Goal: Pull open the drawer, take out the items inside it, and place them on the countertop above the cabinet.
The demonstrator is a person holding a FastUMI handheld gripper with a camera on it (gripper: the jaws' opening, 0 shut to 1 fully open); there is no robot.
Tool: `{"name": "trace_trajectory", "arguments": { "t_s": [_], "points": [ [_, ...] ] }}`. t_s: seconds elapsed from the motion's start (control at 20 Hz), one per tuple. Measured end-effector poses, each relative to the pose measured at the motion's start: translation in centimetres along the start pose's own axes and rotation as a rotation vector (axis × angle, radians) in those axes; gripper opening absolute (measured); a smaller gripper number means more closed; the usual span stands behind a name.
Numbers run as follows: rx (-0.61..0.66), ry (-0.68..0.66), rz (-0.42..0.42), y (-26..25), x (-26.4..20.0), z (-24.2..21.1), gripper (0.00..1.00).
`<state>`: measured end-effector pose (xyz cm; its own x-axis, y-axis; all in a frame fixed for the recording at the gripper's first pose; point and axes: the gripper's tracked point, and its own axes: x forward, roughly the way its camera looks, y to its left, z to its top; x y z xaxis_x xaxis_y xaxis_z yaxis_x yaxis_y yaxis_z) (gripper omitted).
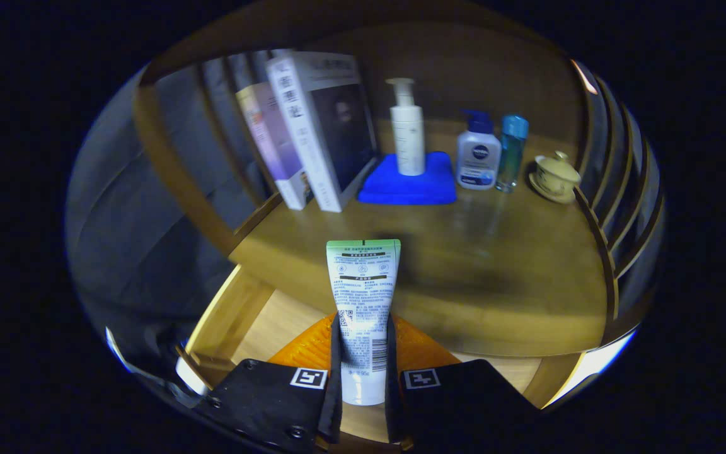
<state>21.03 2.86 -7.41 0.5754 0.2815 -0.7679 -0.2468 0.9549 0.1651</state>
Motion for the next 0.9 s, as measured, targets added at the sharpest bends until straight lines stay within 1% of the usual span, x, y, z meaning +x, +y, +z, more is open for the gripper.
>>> {"name": "trace_trajectory", "arguments": {
  "t_s": [0.1, 0.15, 0.2, 0.3, 0.4, 0.5, 0.55, 0.6, 0.7, 0.75, 0.85, 0.9],
  "points": [
    [0.123, 0.011, -0.006, -0.8, 1.7, 1.0, 0.30],
    [0.173, 0.019, -0.028, -1.4, 2.6, 1.1, 0.30],
    [0.207, 0.010, -0.017, -1.5, 3.1, 1.7, 0.35],
    [0.249, -0.003, -0.027, -1.7, 3.7, 2.9, 0.35],
    [0.276, -0.019, -0.063, -2.0, 3.7, 3.6, 0.35],
    [0.265, -0.048, -0.099, -2.6, 4.4, 4.2, 0.43],
    [0.239, -0.070, -0.133, -3.1, 4.4, 4.3, 0.44],
    [0.208, -0.102, -0.144, -3.3, 4.2, 4.6, 0.52],
    [0.155, -0.163, -0.191, -3.4, 3.3, 4.6, 0.70],
    [0.134, -0.194, -0.211, -3.2, 1.6, 5.1, 0.80],
    [0.098, -0.266, -0.220, -2.7, 0.1, 4.6, 0.98],
    [0.089, -0.300, -0.225, -2.3, -1.1, 4.0, 0.98]
  ]
}}
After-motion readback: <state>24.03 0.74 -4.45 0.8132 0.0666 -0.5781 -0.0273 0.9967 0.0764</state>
